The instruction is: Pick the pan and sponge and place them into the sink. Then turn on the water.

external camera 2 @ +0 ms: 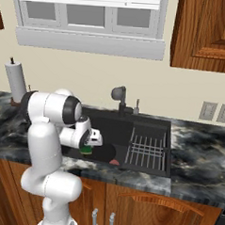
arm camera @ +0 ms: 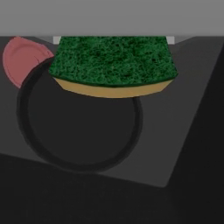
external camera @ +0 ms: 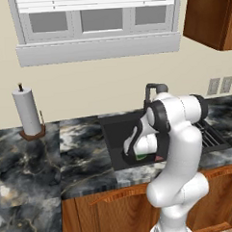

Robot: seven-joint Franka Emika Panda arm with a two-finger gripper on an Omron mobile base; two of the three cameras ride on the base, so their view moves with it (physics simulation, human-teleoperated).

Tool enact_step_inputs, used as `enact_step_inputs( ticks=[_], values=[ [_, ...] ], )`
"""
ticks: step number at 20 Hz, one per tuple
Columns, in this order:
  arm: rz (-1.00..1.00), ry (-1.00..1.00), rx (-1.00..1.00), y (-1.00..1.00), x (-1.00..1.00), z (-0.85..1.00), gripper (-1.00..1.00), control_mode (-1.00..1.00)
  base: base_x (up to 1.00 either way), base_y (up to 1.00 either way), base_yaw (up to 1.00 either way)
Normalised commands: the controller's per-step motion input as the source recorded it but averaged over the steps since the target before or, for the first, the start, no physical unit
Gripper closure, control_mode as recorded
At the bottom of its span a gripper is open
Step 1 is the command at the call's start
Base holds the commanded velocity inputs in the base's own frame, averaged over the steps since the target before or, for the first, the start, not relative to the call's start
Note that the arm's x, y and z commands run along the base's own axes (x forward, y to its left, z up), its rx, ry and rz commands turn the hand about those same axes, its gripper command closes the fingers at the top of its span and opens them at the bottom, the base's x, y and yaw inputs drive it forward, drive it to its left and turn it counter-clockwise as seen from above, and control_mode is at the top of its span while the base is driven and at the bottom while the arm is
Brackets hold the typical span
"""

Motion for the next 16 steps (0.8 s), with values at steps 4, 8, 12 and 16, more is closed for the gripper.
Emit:
enact_step_inputs(
  ticks=[4, 8, 12, 16],
  values=[
    [0.0, -0.01, 0.0, -0.02, 0.15, -0.22, 1.0, -1.0, 0.0, 0.0, 0.0],
    [0.0, -0.01, 0.0, -0.03, 0.16, -0.21, 1.0, -1.0, 0.0, 0.0, 0.0],
    [0.0, -0.03, 0.0, -0.03, 0.17, -0.18, 1.0, -1.0, 0.0, 0.0, 0.0],
    [0.0, -0.02, 0.0, -0.01, 0.19, -0.21, -1.0, -1.0, 0.0, 0.0, 0.0]
  ],
)
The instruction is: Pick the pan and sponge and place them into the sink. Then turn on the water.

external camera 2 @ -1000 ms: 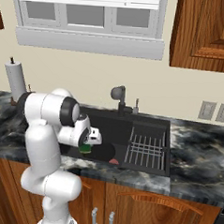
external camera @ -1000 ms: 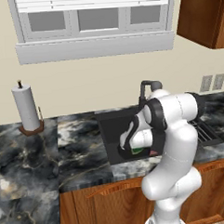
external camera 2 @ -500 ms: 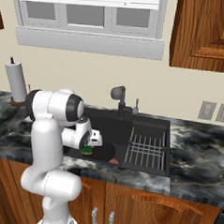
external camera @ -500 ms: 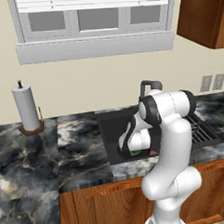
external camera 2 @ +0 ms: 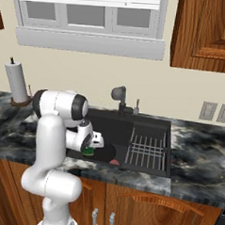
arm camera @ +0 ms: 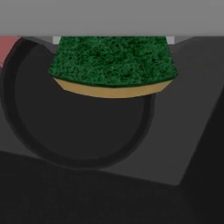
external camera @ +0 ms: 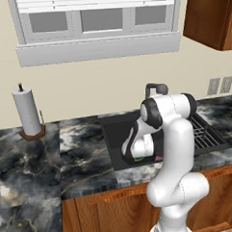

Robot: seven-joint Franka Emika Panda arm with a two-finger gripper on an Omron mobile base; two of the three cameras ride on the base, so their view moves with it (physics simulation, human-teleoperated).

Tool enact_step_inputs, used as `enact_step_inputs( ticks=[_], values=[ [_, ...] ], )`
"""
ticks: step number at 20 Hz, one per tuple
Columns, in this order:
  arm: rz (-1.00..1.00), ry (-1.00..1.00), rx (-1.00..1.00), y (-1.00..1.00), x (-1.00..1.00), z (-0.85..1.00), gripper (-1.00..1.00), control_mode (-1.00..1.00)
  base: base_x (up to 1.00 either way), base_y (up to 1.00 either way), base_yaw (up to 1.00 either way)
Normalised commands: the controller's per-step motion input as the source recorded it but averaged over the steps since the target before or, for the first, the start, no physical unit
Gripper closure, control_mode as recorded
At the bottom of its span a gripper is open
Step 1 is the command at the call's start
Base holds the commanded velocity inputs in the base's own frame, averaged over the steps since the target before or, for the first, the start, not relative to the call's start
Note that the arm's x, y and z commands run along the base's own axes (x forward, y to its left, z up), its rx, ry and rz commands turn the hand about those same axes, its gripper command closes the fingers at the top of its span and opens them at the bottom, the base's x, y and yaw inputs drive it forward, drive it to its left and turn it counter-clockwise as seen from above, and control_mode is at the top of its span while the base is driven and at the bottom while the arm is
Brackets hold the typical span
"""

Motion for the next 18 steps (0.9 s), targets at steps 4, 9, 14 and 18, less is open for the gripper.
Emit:
enact_step_inputs(
  ticks=[4, 9, 14, 18],
  values=[
    [0.0, -0.01, 0.01, 0.0, 0.18, -0.21, -1.0, -1.0, 0.0, 0.0, 0.0],
    [0.0, -0.02, 0.0, 0.0, 0.16, -0.22, -1.0, -1.0, 0.0, 0.0, 0.0],
    [0.0, -0.02, 0.0, 0.0, 0.17, -0.22, -1.0, -1.0, 0.0, 0.0, 0.0],
    [0.0, -0.04, 0.0, 0.0, 0.09, 0.01, -1.0, -1.0, 0.0, 0.0, 0.0]
  ],
)
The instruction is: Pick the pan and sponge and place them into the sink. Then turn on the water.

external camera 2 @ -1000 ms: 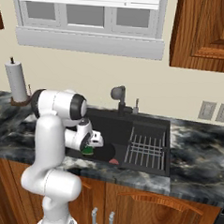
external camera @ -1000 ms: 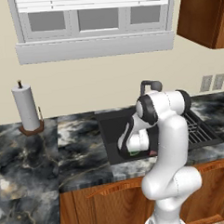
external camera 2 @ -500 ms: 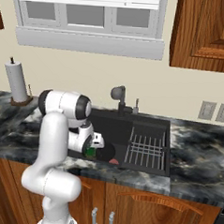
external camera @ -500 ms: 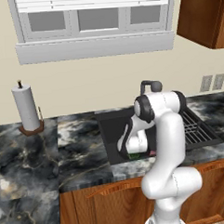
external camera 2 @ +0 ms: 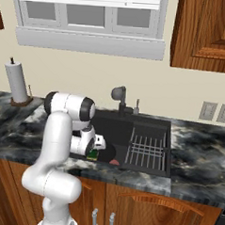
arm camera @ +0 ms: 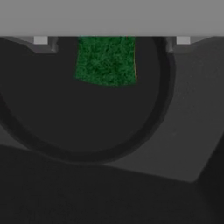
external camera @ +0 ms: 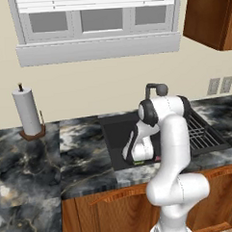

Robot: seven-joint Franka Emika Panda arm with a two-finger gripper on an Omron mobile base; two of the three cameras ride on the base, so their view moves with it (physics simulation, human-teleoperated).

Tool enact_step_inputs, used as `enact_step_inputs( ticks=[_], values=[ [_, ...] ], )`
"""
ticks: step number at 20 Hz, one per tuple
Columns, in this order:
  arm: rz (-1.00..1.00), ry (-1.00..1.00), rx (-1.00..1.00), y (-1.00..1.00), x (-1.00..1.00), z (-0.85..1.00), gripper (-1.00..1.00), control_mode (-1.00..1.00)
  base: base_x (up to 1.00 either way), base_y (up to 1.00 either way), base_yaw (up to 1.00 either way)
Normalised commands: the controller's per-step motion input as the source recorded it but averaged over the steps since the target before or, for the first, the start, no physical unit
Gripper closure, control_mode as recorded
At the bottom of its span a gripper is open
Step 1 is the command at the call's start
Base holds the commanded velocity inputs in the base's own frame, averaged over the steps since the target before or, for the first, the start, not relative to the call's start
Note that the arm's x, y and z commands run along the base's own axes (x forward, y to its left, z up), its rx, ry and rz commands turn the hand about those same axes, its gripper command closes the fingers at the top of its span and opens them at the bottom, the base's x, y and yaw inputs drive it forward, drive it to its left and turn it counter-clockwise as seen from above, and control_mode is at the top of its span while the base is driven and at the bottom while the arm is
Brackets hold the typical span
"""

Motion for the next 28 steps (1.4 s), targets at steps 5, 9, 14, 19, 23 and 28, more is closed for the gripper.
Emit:
enact_step_inputs(
  ticks=[5, 9, 14, 19, 23, 28],
  values=[
    [0.0, -0.05, 0.0, 0.0, -0.01, 0.32, -1.0, -1.0, 0.0, 0.0, 0.0],
    [0.0, -0.07, 0.0, 0.0, -0.09, 0.39, -1.0, -1.0, 0.0, 0.0, 0.0],
    [0.0, -0.12, 0.0, -0.01, -0.26, 0.31, -1.0, -1.0, 0.0, 0.0, 0.0],
    [0.01, -0.14, 0.02, 0.0, -0.38, 0.32, -1.0, -1.0, 0.0, 0.0, 0.0],
    [0.0, -0.15, 0.06, 0.0, -0.42, 0.35, -1.0, -1.0, 0.0, 0.0, 0.0],
    [0.01, -0.14, 0.06, -0.17, -0.33, 0.38, -1.0, -1.0, 0.0, 0.0, 0.0]
  ],
)
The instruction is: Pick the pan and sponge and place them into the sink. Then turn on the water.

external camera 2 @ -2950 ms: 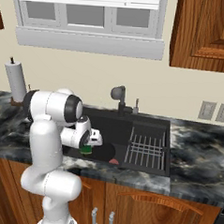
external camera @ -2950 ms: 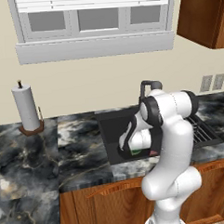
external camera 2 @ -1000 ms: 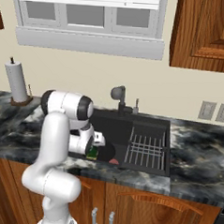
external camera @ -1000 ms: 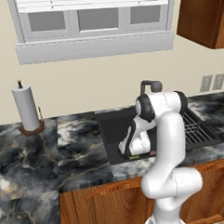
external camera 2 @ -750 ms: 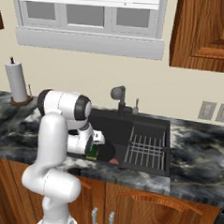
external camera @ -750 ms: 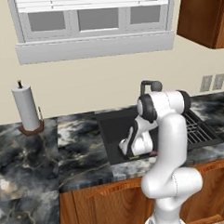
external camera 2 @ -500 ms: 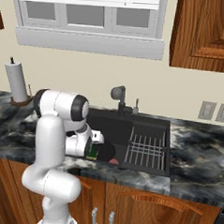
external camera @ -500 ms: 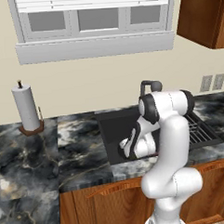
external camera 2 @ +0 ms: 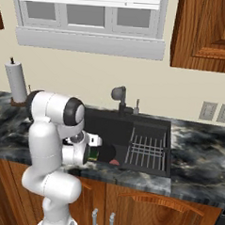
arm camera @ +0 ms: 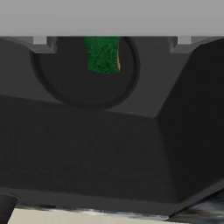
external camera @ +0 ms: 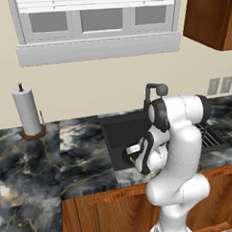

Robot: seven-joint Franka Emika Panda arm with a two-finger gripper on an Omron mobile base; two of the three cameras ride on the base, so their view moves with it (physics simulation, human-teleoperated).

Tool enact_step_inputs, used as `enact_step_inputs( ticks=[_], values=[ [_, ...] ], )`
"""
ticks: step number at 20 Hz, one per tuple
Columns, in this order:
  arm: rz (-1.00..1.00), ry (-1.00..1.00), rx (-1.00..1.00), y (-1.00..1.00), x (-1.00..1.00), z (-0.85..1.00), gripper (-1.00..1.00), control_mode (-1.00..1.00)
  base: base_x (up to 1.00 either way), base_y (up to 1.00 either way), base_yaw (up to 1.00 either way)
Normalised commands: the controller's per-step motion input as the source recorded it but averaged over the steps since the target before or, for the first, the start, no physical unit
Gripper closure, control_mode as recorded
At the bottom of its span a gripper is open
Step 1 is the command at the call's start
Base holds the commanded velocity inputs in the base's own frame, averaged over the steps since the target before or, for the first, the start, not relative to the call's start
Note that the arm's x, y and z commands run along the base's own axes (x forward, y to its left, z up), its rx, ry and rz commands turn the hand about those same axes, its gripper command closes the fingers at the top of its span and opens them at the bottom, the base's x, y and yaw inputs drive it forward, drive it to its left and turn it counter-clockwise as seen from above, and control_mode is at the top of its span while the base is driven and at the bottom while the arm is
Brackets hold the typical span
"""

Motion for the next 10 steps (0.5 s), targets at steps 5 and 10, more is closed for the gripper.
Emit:
enact_step_inputs(
  ticks=[5, 10],
  values=[
    [0.01, -0.12, 0.06, -0.25, -0.25, 0.4, -1.0, -1.0, 0.0, 0.0, 0.0],
    [0.01, -0.12, 0.07, -0.19, -0.32, 0.4, -1.0, -1.0, 0.0, 0.0, 0.0]
  ],
)
